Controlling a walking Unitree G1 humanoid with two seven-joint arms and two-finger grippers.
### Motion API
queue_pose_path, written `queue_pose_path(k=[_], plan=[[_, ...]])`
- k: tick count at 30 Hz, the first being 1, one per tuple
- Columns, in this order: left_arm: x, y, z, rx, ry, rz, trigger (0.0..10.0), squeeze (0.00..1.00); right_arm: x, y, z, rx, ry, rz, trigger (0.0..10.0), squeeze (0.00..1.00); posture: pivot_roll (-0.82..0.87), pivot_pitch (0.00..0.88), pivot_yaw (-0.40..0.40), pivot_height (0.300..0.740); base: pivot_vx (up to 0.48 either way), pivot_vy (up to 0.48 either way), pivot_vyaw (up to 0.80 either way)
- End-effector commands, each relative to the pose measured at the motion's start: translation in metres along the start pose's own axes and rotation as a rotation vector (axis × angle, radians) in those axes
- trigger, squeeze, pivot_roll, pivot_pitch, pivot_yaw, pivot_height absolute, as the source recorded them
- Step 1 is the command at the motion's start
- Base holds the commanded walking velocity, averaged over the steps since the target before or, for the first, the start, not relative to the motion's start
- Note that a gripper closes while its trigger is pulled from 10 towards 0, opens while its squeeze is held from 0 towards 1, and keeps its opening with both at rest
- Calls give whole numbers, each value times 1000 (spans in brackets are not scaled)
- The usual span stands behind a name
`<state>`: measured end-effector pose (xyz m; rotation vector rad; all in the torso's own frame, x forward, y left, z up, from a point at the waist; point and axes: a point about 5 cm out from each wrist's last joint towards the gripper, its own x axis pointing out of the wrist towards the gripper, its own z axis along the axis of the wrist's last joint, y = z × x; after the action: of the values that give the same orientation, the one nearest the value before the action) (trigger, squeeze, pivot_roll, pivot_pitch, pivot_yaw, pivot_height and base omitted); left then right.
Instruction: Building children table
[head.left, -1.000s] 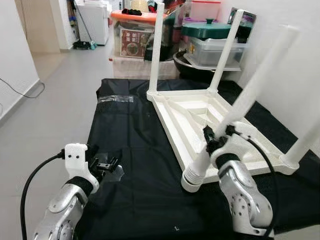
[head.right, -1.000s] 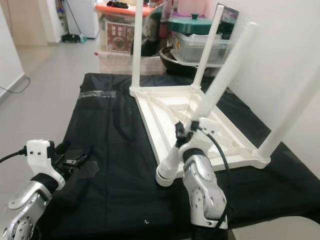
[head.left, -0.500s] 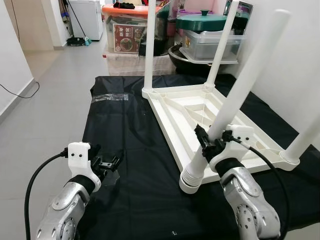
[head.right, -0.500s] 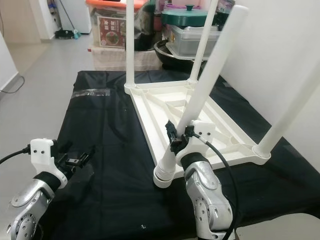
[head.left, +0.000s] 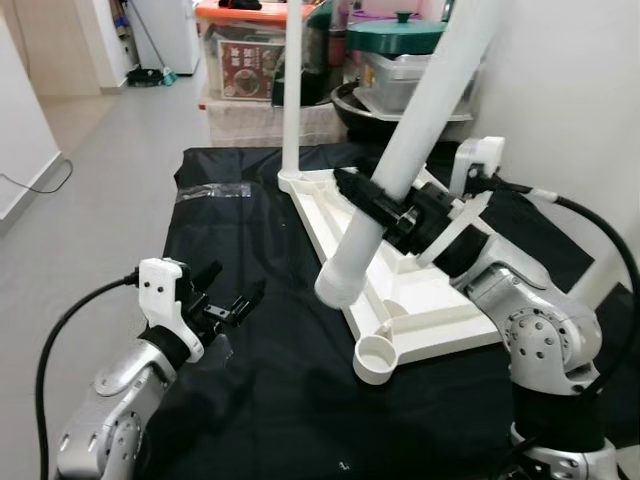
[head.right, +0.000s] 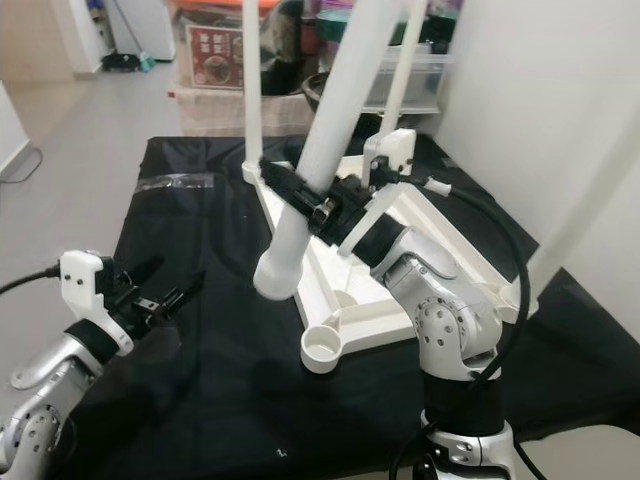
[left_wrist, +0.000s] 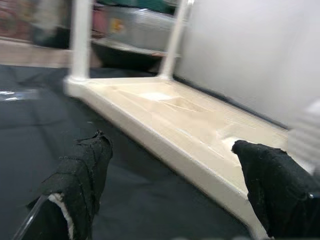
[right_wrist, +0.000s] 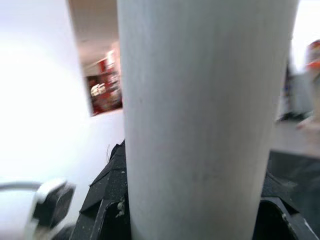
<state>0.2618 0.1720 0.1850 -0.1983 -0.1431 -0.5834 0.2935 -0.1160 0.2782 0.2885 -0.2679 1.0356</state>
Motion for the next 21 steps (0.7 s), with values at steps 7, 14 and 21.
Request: queue_pose_path(k=[7, 14, 21], plan=[[3, -21, 15, -13, 27, -278, 10000, 0, 13, 11, -5, 43, 64, 196, 10000, 0, 90, 0, -97, 740, 0, 0, 0], [-7, -25, 19, 45, 152, -456, 10000, 0, 20, 9, -12, 83, 103, 254, 10000, 0, 102, 0, -100, 740, 0, 0, 0], [-12, -27, 17, 63, 228, -561, 10000, 0, 31, 15, -11, 136, 87, 319, 10000, 0, 92, 0, -92, 740, 0, 0, 0]])
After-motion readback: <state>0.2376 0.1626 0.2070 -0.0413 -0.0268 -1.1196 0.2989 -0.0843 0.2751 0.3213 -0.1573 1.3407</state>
